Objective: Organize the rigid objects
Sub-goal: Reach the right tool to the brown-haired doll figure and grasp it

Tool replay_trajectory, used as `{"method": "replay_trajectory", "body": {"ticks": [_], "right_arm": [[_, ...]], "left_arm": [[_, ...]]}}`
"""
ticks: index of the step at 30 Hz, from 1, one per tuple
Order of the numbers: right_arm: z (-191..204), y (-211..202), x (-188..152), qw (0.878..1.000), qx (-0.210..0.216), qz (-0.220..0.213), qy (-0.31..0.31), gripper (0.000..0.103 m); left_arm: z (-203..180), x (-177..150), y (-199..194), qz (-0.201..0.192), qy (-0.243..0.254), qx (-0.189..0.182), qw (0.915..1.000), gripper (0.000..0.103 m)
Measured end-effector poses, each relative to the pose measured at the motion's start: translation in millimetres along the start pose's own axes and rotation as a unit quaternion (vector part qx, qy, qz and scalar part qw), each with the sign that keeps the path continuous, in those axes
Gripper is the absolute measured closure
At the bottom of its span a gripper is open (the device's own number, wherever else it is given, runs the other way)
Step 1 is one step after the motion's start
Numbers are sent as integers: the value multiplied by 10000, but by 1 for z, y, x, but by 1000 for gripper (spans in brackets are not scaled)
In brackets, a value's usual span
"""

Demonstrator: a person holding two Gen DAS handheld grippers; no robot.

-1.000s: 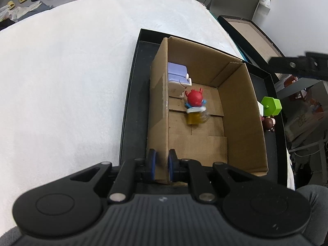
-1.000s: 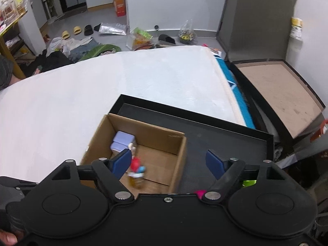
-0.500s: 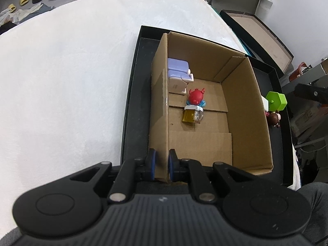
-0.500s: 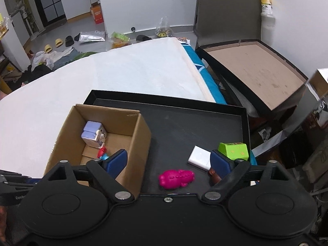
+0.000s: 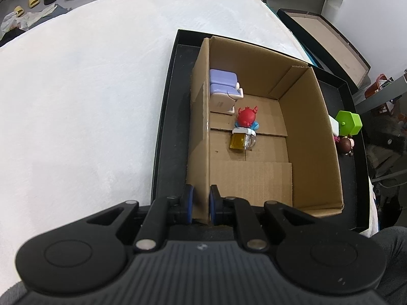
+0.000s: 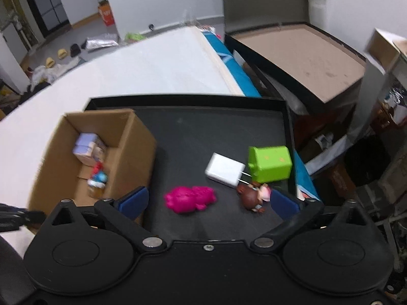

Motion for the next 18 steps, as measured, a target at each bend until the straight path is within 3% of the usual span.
{"method": "replay_trajectory", "body": {"ticks": [8,18], "right_arm": [[-40,20,-12,9954,302,266,864,0],[-78,41,-5,9883,334,440,1421,0]], "left_arm": [[-1,1,1,8,-17,73,10000,91],[-2,3,3,58,-39,135,9999,91]]}}
Point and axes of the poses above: each gripper's, at about its wrist camera, not at the fingertips, and y roughly the way its jaws point, z to its left, x to its top, the point moved 7 cm from there along y, roughly the way its jaws point, and after that the axes turned 9 degrees about z, right-handed, at the moved point
